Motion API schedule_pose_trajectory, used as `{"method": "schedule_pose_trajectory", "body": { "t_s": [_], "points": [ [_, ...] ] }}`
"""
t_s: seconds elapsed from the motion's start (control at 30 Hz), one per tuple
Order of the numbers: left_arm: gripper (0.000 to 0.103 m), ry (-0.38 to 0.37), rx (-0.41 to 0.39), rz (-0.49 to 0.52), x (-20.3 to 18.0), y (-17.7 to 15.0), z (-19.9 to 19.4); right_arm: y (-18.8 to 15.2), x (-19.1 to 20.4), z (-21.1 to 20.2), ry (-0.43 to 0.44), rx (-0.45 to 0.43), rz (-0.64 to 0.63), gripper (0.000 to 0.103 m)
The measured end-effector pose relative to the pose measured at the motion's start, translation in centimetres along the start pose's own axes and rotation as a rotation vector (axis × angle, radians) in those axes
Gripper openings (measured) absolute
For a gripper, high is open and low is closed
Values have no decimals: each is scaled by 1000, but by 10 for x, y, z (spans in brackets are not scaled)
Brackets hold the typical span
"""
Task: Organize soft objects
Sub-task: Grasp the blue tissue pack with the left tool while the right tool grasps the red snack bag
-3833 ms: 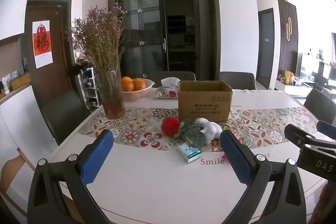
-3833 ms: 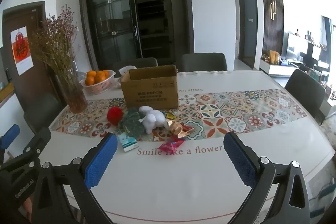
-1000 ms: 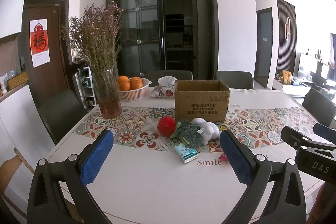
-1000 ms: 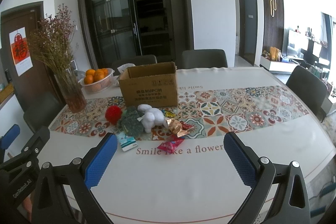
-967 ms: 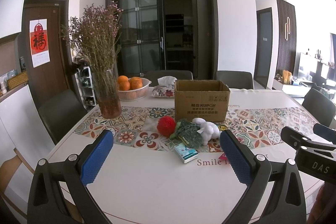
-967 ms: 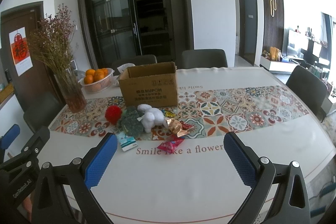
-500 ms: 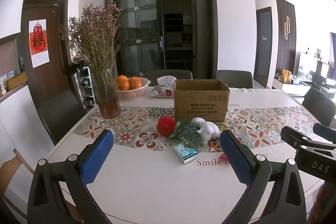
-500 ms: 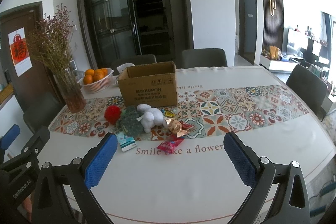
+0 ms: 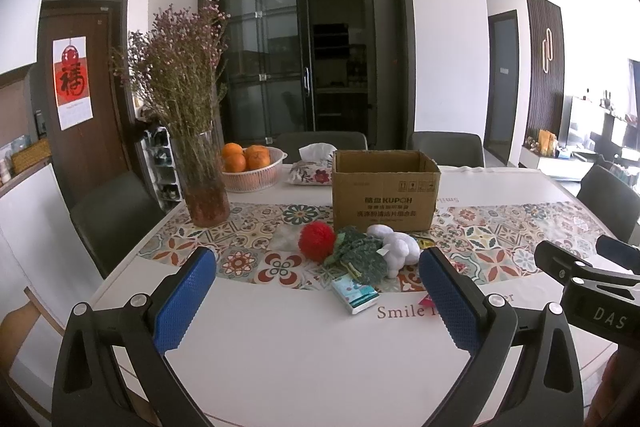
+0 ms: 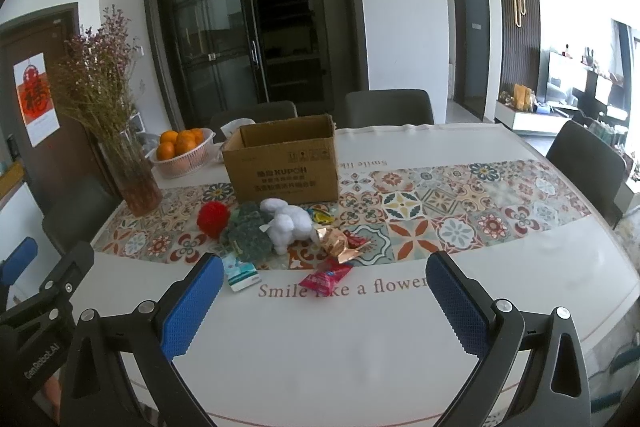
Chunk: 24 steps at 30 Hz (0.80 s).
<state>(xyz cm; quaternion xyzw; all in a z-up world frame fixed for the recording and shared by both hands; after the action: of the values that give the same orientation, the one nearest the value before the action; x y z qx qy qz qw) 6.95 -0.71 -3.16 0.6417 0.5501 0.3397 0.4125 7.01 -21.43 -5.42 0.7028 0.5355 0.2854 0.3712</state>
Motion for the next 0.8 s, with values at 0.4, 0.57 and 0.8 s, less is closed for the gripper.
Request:
{"method": "schedule_pose_trajectory", "body": {
  "t_s": [0.4, 0.57, 0.8],
  "points": [
    [103, -43, 81, 7, 13, 2, 45, -3, 9, 39, -64, 87, 43, 103],
    [103, -101, 125, 38, 17, 3, 71, -5, 14, 59, -102, 133, 100, 103],
    [103, -252, 168, 134, 24, -2, 108, -12, 29, 77, -149, 172, 175, 103]
  ]
}}
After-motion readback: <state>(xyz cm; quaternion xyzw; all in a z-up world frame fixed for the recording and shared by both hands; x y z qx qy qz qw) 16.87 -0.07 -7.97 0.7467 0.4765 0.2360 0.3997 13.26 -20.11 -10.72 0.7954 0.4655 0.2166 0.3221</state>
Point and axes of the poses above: each gripper's, at about its wrist camera, not at the fingertips, and z roughly the way its jaws point, x to its left, y to its top, the point moved 6 cm from there along z, roughly the way its jaws point, and after that the axes turned 8 degrees about -y, right-handed, at the moved point
